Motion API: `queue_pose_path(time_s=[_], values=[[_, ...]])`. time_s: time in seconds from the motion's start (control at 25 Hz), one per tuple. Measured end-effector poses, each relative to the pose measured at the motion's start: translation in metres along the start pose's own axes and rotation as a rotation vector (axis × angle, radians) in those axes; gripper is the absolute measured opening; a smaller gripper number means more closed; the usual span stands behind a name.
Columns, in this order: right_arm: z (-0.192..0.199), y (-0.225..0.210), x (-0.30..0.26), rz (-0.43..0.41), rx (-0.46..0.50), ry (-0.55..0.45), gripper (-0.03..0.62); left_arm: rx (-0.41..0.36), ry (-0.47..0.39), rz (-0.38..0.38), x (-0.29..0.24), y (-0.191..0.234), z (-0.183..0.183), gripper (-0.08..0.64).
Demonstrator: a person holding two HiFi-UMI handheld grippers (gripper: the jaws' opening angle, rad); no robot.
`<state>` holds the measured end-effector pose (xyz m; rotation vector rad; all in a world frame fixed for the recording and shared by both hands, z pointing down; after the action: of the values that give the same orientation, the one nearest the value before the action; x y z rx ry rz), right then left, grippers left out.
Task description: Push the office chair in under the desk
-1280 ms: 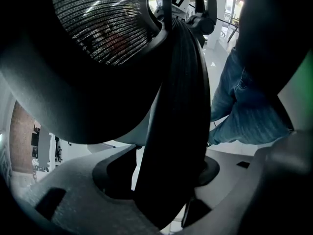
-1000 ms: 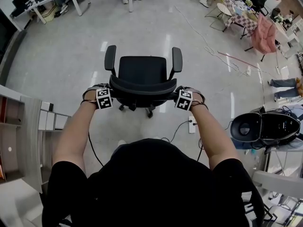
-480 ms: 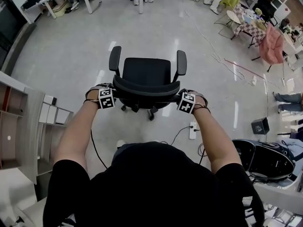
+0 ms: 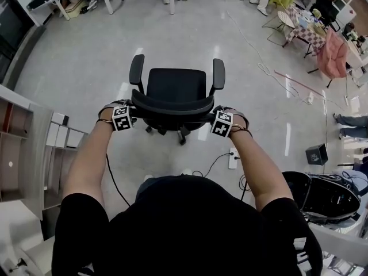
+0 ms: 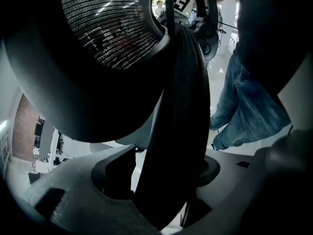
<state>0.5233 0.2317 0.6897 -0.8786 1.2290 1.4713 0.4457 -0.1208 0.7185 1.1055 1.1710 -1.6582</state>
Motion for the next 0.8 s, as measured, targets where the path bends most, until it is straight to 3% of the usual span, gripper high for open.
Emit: queue_pose_path(time_s=[0.8], values=[[-0.006, 0.01, 0.004, 0.038, -0.001, 0.019, 0.181, -0.013, 0.002, 0.013, 0.004, -0.003, 0.005, 0.281]])
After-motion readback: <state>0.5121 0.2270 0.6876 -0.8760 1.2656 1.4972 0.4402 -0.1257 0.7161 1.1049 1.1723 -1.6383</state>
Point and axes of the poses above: the fingertips, and each gripper's own axes: x backward along the fingers, y to its left, z out of its underside, the point moved 5 cm from there along x, backward along the fingers, and after that the axes turned 5 degrees about -x, right-handed, at the moved point
